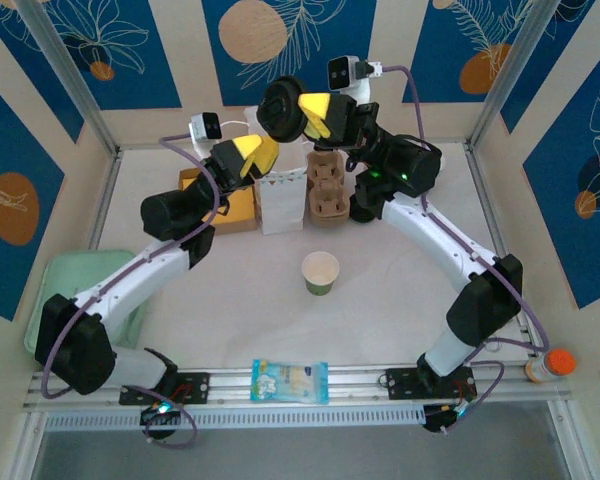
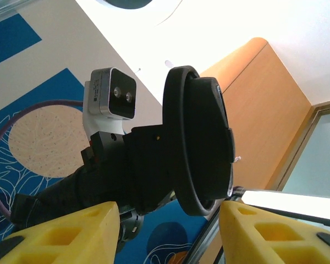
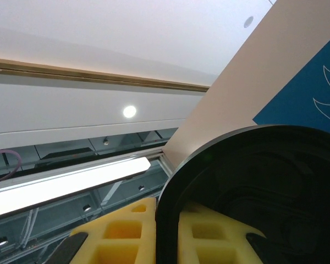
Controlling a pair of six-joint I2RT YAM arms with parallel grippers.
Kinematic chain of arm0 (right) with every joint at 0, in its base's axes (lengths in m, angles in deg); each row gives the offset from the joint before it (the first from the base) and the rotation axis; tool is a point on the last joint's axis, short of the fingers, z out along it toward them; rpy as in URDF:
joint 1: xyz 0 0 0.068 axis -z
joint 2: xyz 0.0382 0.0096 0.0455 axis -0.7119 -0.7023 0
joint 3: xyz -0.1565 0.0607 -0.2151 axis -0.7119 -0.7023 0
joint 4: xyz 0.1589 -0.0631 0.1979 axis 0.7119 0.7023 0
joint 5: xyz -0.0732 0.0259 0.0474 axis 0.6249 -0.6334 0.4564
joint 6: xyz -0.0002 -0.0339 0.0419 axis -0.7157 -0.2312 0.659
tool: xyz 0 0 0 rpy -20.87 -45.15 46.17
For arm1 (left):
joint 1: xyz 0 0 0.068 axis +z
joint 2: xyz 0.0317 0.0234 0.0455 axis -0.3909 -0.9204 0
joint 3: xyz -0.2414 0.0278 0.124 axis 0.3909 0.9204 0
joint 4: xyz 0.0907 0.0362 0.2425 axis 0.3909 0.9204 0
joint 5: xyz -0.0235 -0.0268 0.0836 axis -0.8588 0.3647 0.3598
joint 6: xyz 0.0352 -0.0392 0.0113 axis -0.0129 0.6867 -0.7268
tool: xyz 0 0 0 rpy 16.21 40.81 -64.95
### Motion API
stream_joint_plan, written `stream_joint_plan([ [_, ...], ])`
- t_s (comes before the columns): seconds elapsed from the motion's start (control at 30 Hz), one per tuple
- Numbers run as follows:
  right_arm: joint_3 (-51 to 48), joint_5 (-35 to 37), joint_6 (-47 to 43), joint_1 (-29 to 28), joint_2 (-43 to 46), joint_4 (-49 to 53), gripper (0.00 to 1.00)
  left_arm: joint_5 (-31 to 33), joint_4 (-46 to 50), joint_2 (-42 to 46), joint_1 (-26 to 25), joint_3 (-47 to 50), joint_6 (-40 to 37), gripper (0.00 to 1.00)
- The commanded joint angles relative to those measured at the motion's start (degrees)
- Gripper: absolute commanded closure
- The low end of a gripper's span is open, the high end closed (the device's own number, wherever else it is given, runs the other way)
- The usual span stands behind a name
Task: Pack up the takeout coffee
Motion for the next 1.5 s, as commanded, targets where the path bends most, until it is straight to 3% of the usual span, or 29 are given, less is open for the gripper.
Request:
stream_joint_plan([
  [0.0, -0.82, 2.34, -0.18, -0.74, -0.2, -2.86, 0.88, 1.13, -4.13, -0.08, -0.66, -2.44, -0.5, 0.5],
  [0.23, -4.16, 3.04, -0.68, -0.89, 0.5, -2.8, 0.88, 1.59, -4.13, 0.37, -0.75, -2.27, -0.68, 0.51],
  [0.5, -8.38, 4.22, -1.67, -1.01, 2.02, -2.87, 0.88, 2.42, -4.11, -0.23, -0.73, -1.92, -0.5, 0.65],
  [1.03, -15.94, 4.25, -3.67, 1.48, 5.0, -1.85, 0.84, 2.4, -4.06, -1.11, -0.75, -1.65, -0.98, 0.67],
  [1.47, -22.71, 0.72, -18.95, 2.71, 17.41, 19.51, 0.81, 1.65, -0.9, -1.3, -0.74, -0.17, -3.32, 0.73],
])
